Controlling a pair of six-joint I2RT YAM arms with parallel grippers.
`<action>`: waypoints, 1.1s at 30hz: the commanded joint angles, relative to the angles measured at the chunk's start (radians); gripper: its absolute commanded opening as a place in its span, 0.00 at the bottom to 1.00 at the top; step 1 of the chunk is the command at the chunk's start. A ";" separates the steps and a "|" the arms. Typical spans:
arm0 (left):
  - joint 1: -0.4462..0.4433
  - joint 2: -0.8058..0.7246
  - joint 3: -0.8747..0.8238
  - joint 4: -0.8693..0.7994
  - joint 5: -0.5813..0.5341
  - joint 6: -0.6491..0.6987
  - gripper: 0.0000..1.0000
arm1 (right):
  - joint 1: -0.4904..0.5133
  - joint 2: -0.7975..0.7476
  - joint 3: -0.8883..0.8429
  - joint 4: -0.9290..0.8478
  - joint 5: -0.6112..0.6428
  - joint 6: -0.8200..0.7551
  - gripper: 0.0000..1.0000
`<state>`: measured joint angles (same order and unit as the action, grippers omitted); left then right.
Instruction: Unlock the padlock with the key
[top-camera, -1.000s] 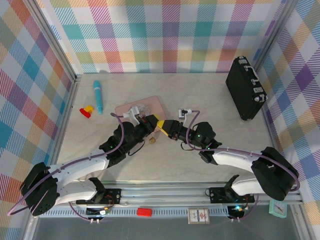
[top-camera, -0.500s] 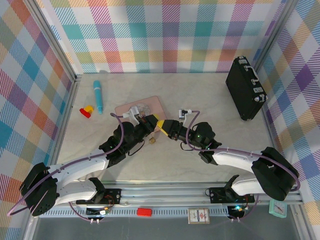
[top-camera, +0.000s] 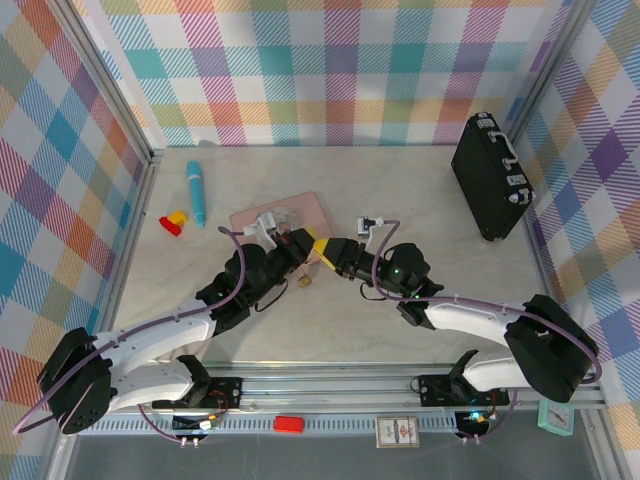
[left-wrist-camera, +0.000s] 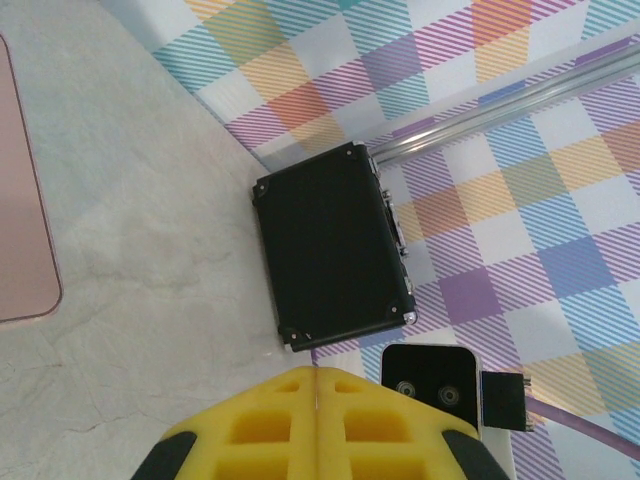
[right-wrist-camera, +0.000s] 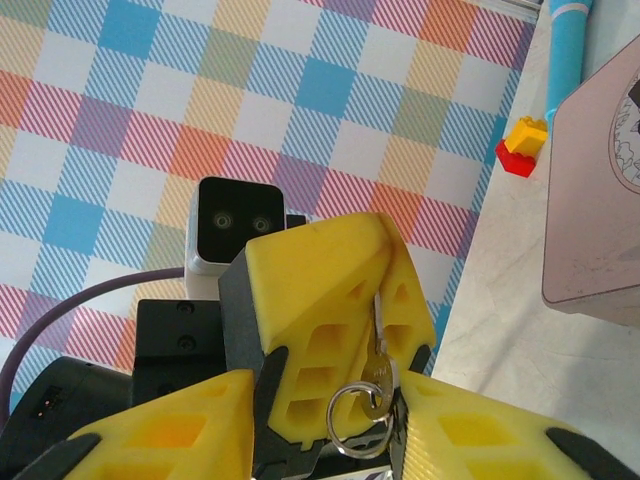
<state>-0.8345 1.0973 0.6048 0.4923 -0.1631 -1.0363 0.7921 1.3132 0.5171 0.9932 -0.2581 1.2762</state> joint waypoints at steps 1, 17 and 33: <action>-0.011 -0.051 0.009 0.066 0.026 -0.011 0.00 | -0.002 0.028 0.019 -0.076 0.025 0.005 0.37; -0.014 -0.053 0.012 0.067 0.028 -0.012 0.00 | -0.004 0.027 0.015 0.002 0.015 -0.004 0.39; -0.014 -0.052 0.015 0.038 0.013 -0.011 0.00 | -0.004 -0.030 0.021 -0.085 0.021 -0.075 0.09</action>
<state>-0.8368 1.0645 0.6044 0.4950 -0.1516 -1.0405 0.7914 1.2995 0.5209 0.9512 -0.2436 1.2304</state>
